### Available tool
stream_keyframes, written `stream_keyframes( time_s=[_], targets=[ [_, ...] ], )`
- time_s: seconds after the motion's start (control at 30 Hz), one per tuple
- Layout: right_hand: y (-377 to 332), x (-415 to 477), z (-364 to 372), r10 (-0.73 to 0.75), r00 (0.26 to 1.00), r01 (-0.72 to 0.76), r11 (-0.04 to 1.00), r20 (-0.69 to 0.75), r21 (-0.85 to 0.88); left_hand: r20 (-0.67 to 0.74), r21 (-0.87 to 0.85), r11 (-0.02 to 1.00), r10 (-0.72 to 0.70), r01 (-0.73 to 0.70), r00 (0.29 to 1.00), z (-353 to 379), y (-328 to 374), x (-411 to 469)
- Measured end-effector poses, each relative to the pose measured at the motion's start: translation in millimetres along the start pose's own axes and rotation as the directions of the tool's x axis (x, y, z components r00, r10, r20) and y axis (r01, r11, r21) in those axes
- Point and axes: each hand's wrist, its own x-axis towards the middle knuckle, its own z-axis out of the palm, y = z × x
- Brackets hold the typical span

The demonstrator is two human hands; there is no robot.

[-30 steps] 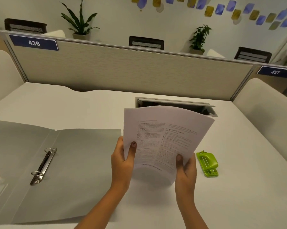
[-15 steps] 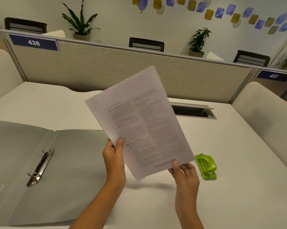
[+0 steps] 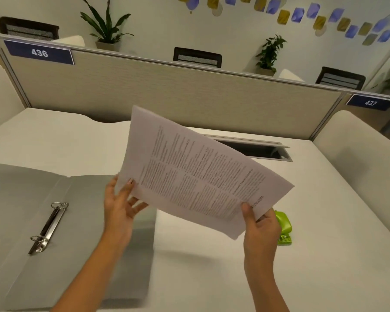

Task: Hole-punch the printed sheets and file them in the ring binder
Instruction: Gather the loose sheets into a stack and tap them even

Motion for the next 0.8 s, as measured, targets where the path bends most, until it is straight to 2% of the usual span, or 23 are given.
stream_keyframes(
  time_s=[0.07,0.17,0.27,0.53,0.7,0.8],
  targets=[
    [-0.9,5.4,-3.3,-0.045,0.999,0.045,0.999,0.003,-0.021,0.087,0.209,0.974,0.068,-0.085,0.994,-12.1,9.9,7.0],
    [2.0,10.1,-5.7,-0.054,0.998,0.054,0.998,-0.020,-0.014,0.241,0.496,0.838,0.121,-0.230,0.963,-16.8,15.9,9.1],
    [7.5,15.2,-10.0,-0.028,0.999,0.029,0.999,-0.046,0.020,0.273,0.647,0.701,0.157,-0.302,0.949,-16.7,10.2,7.2],
    [38.2,9.7,-24.7,0.065,0.997,-0.065,0.998,-0.051,-0.005,0.202,0.566,0.789,0.146,-0.237,0.968,-6.1,-10.7,-10.8],
    [44.8,-2.6,-26.1,0.135,0.990,-0.134,0.990,-0.038,0.036,0.236,0.622,0.742,0.125,-0.248,0.964,-5.9,-22.7,-18.0],
    [41.6,-2.5,-25.4,0.138,0.988,-0.134,0.989,-0.067,0.065,0.193,0.619,0.746,0.158,-0.245,0.968,-1.7,-26.6,-21.6]
  ],
)
